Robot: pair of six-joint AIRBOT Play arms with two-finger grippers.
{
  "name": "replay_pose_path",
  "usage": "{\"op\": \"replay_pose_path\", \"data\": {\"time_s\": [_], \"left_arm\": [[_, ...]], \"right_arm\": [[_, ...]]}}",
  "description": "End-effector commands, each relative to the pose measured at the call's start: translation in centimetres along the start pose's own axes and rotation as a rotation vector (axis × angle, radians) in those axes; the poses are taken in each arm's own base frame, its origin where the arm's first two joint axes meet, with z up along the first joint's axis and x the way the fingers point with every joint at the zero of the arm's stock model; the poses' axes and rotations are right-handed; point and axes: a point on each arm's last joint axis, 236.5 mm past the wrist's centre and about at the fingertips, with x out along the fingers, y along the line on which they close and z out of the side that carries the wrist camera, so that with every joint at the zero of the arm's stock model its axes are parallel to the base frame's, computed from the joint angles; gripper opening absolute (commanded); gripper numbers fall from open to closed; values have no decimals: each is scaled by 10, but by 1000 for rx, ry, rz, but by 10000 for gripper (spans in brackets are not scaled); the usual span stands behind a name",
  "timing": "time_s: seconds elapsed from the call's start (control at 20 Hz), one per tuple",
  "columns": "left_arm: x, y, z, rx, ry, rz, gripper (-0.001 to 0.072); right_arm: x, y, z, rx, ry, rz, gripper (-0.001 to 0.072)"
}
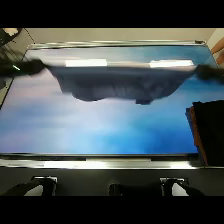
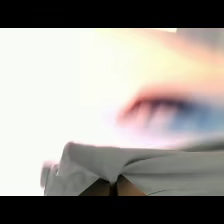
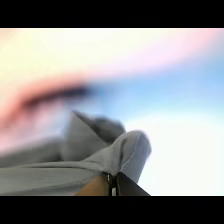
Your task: Fold the shirts.
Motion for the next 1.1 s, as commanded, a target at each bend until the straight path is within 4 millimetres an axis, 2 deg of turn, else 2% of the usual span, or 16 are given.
{"op": "replay_pose_path", "data": {"time_s": [0.0, 0.05, 0.1, 0.2, 0.35, 0.4, 0.5, 0.6, 0.65, 0.7, 0.75, 0.8, 0.9, 1.0, 1.05], "left_arm": [[-203, -85, 149, 163, -630, -43, 22], [-239, -100, 153, 177, -697, -59, 22], [-265, -111, 148, 176, -726, -74, 22], [-286, -121, 129, 197, -696, -81, 22], [-299, -127, 113, 213, -669, -83, 22], [-303, -129, 113, 216, -677, -84, 22], [-303, -126, 114, 220, -678, -69, 22], [-298, -116, 116, 228, -672, -28, 22], [-289, -109, 117, 228, -657, -5, 21], [-275, -101, 115, 223, -623, 13, 21], [-250, -88, 107, 214, -547, 37, 21], [-216, -71, 91, 199, -429, 64, 22], [-139, -33, 40, 146, -146, 100, 21], [-54, 12, -30, 80, 134, 128, 23], [-19, 32, -61, 66, 229, 139, 24]], "right_arm": [[-223, 60, 164, -212, -717, -97, 47], [-270, 77, 168, -235, -802, -96, 47], [-306, 93, 164, -260, -849, -89, 47], [-347, 114, 147, -291, -868, -73, 48], [-379, 119, 136, -267, -897, -90, 48], [-383, 117, 135, -254, -904, -96, 47], [-379, 114, 133, -227, -885, -95, 47], [-359, 109, 129, -220, -823, -94, 47], [-342, 104, 126, -210, -771, -90, 47], [-319, 98, 120, -178, -701, -79, 47], [-289, 90, 109, -138, -597, -66, 47], [-254, 81, 93, -116, -470, -58, 47], [-171, 57, 35, -69, -122, -39, 46], [-92, 42, -44, 23, 275, 35, 46], [-59, 40, -78, 110, 422, 86, 46]]}}
